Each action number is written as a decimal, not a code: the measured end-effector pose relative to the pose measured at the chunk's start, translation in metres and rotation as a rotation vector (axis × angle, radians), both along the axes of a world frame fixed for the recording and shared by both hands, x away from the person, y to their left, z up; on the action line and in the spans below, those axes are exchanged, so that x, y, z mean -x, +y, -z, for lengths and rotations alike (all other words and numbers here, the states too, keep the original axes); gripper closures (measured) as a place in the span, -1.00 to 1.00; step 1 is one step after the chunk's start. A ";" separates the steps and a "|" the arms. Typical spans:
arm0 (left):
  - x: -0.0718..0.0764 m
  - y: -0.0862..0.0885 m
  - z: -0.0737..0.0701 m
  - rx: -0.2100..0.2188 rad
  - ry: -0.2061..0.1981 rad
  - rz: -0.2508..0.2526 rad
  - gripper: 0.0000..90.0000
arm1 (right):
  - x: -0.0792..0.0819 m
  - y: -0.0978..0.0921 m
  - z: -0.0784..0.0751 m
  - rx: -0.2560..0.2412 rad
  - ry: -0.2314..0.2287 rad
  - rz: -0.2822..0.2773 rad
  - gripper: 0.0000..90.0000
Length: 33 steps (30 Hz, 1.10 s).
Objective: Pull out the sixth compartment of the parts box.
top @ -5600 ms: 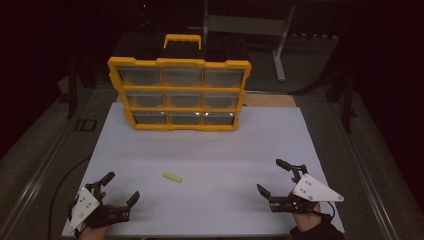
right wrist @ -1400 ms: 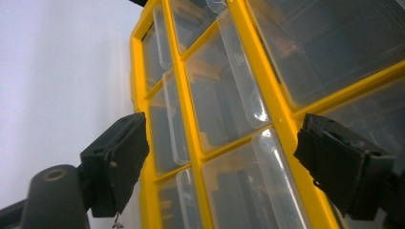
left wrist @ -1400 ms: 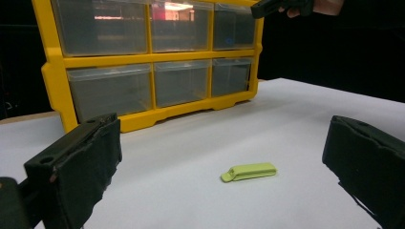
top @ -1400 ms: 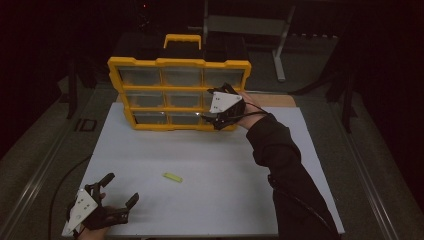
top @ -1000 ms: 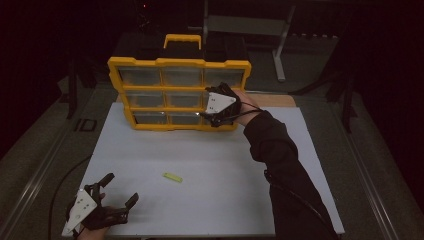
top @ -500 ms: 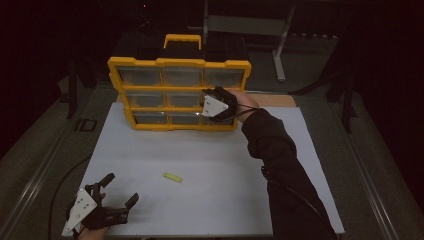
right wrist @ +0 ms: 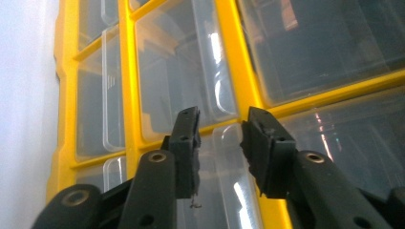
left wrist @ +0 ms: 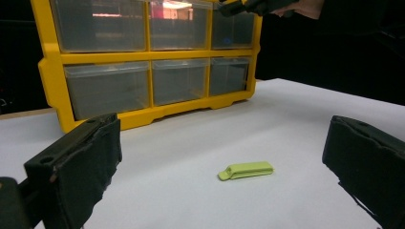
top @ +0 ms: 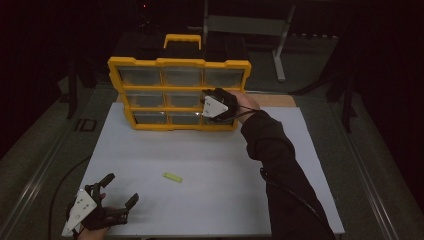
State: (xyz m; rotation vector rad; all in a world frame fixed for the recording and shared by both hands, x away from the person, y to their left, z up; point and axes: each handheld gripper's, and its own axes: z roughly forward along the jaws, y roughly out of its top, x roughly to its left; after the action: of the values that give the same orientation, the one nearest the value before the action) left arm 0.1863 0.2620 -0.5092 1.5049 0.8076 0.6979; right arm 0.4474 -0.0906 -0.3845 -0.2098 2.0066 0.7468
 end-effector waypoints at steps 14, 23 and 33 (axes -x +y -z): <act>0.000 -0.001 0.000 -0.004 0.002 0.007 -0.99 | -0.004 0.004 -0.006 0.042 0.052 0.032 0.65; -0.001 -0.001 0.000 -0.004 0.002 0.008 -0.99 | -0.001 0.006 -0.010 0.064 0.075 0.031 0.66; -0.001 -0.002 0.000 -0.009 0.002 0.010 -0.99 | 0.010 0.002 -0.012 0.035 0.122 0.019 0.65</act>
State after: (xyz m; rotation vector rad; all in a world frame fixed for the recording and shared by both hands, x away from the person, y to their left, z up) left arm 0.1868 0.2602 -0.5091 1.5170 0.7990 0.6930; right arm 0.4377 -0.0883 -0.3726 -0.1688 2.1350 0.7281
